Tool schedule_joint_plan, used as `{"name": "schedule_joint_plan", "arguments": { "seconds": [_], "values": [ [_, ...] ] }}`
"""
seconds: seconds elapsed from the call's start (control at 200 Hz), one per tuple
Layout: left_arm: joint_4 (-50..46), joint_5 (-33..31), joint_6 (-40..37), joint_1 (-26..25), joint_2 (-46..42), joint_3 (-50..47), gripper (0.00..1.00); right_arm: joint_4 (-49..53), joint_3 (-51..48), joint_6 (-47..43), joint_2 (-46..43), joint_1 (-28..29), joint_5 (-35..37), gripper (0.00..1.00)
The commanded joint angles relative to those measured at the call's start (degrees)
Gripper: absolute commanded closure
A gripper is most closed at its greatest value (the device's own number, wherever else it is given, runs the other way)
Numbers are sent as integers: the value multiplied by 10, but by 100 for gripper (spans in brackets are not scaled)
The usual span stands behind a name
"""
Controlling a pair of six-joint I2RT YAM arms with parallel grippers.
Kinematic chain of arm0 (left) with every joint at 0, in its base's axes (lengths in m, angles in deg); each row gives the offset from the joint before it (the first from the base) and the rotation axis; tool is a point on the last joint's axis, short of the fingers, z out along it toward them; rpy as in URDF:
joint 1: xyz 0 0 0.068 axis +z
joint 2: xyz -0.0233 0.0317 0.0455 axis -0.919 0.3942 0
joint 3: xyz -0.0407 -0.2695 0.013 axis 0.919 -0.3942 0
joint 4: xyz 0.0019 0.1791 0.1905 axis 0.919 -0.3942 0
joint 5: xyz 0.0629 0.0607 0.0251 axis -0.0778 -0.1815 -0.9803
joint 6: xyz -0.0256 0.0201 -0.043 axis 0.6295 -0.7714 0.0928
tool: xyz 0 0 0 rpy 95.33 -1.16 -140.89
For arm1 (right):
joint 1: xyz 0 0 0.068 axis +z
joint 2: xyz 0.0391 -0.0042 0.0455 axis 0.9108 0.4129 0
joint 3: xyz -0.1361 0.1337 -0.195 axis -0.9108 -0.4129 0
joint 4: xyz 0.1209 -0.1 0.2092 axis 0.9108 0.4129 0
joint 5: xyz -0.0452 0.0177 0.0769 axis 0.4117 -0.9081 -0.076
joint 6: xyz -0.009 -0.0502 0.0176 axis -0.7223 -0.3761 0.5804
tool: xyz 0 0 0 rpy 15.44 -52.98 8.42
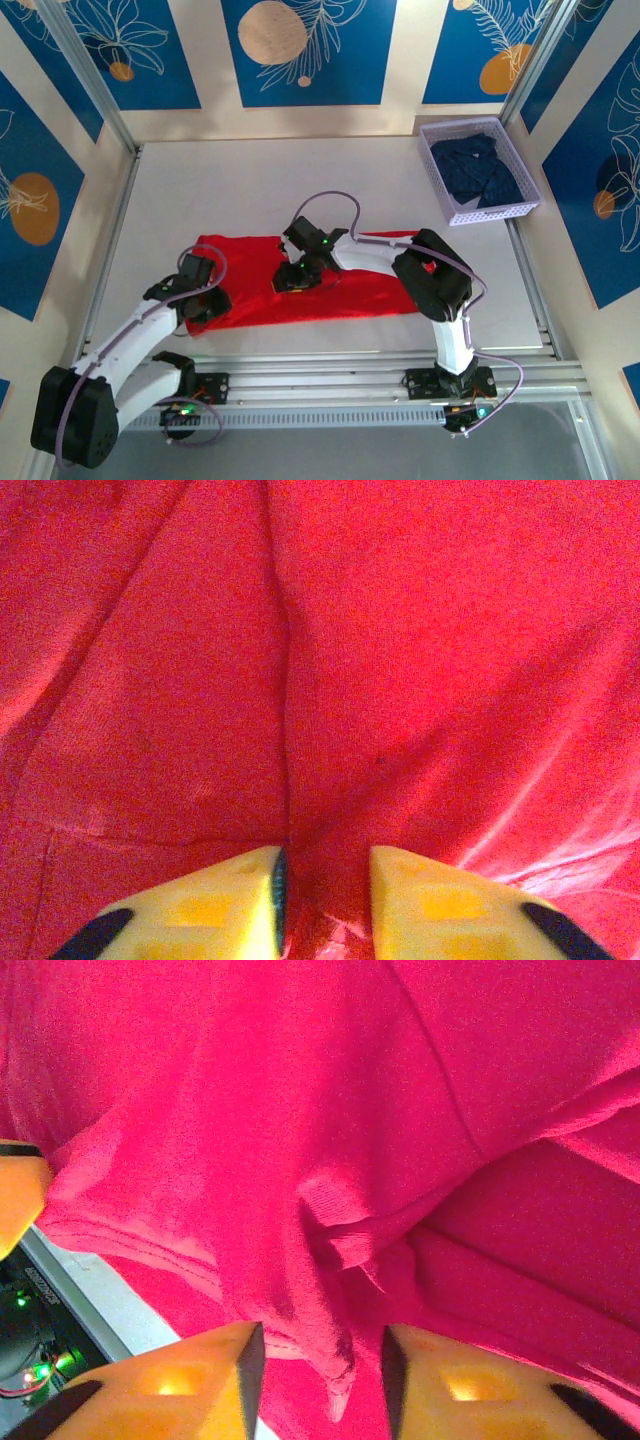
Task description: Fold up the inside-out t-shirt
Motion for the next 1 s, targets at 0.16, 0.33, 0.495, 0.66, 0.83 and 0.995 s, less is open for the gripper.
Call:
{"name": "schedule_joint_plan", "arguments": {
  "seconds": [0.16,0.33,0.495,0.66,0.83,0.995],
  "values": [
    [-10,-5,-9,6,-23,-7,95,10,0,18,-13,8,-17,85],
    [-42,-6,3,4,-51,10,100,32,-3,25,-29,6,-13,93],
    [-84,-25,33,-8,-89,17,100,52,-8,34,-40,-1,-16,95],
    [-100,-58,57,-34,-103,2,89,78,-1,38,-25,-5,-30,92],
    [-103,-102,40,-35,-95,22,55,112,12,18,-16,-8,-31,77],
    [-82,-188,-12,-20,-80,65,40,128,13,-19,-61,-17,-2,61]
  ]
}}
